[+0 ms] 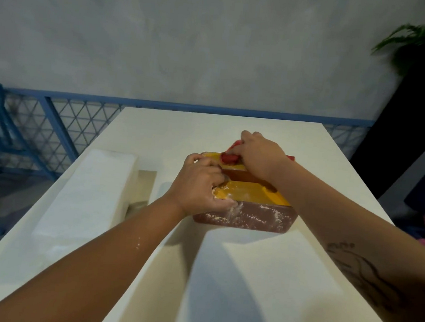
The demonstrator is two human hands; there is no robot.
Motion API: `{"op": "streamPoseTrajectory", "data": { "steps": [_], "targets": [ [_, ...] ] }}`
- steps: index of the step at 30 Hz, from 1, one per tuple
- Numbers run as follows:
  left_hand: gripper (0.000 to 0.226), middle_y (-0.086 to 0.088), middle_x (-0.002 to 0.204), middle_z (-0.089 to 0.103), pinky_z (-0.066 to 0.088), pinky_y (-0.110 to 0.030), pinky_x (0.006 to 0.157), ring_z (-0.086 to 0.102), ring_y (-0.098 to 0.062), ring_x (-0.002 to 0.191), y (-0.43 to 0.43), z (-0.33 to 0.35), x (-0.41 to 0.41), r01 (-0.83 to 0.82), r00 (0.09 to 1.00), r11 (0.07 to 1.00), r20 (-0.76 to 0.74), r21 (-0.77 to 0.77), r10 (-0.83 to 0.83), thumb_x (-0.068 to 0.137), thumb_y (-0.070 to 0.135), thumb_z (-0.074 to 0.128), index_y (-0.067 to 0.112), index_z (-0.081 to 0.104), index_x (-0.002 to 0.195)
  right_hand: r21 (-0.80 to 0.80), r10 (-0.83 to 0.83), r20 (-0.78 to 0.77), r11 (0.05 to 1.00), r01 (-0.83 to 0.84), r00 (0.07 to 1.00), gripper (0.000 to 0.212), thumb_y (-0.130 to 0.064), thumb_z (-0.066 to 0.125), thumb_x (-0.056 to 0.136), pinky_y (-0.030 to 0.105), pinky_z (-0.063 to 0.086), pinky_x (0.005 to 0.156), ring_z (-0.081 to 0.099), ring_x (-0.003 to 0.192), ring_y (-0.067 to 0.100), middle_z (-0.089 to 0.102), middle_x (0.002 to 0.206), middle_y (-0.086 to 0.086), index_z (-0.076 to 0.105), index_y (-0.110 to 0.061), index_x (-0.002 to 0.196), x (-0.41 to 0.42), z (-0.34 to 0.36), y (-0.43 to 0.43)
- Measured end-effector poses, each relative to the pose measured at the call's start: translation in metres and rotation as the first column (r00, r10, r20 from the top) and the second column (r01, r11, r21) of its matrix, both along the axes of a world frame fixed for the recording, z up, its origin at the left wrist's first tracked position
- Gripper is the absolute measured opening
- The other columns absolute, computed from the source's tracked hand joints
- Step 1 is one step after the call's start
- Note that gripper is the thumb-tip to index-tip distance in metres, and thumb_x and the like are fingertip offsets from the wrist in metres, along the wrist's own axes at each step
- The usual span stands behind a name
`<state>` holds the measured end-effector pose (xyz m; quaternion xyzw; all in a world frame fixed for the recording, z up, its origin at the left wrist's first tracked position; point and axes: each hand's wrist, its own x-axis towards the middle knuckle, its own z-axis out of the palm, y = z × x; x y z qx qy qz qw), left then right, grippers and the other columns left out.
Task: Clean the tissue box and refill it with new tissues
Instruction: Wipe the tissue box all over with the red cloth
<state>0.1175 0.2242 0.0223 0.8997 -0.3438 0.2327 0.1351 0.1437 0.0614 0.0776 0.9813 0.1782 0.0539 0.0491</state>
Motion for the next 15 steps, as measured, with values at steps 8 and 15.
{"op": "streamPoseTrajectory", "data": {
  "steps": [8, 15],
  "targets": [
    [0.064, 0.008, 0.084, 0.072, 0.022, -0.03, 0.089, 0.062, -0.017, 0.09, 0.0, -0.002, 0.004, 0.005, 1.0, 0.998, 0.013, 0.064, -0.005, 0.066, 0.073, 0.043, 0.023, 0.075, 0.087, 0.059, -0.164, 0.008, 0.985, 0.164, 0.986, 0.029, -0.022, 0.05, 0.094, 0.036, 0.047, 0.09, 0.046, 0.112, 0.027, 0.043, 0.124, 0.011, 0.056, -0.015, 0.122, 0.009, -0.009, 0.041],
    [0.066, 0.006, 0.085, 0.073, 0.021, -0.029, 0.088, 0.061, -0.018, 0.09, -0.002, -0.001, 0.001, -0.013, 1.0, 1.0, 0.005, 0.012, 0.013, 0.065, 0.072, 0.042, 0.019, 0.076, 0.086, 0.034, 0.162, -0.015, 0.986, -0.161, 0.987, 0.034, -0.028, 0.044, 0.098, 0.03, 0.043, 0.081, 0.045, 0.106, 0.022, 0.044, 0.113, 0.005, 0.054, -0.037, 0.128, 0.009, 0.0, 0.029]
  ]
}}
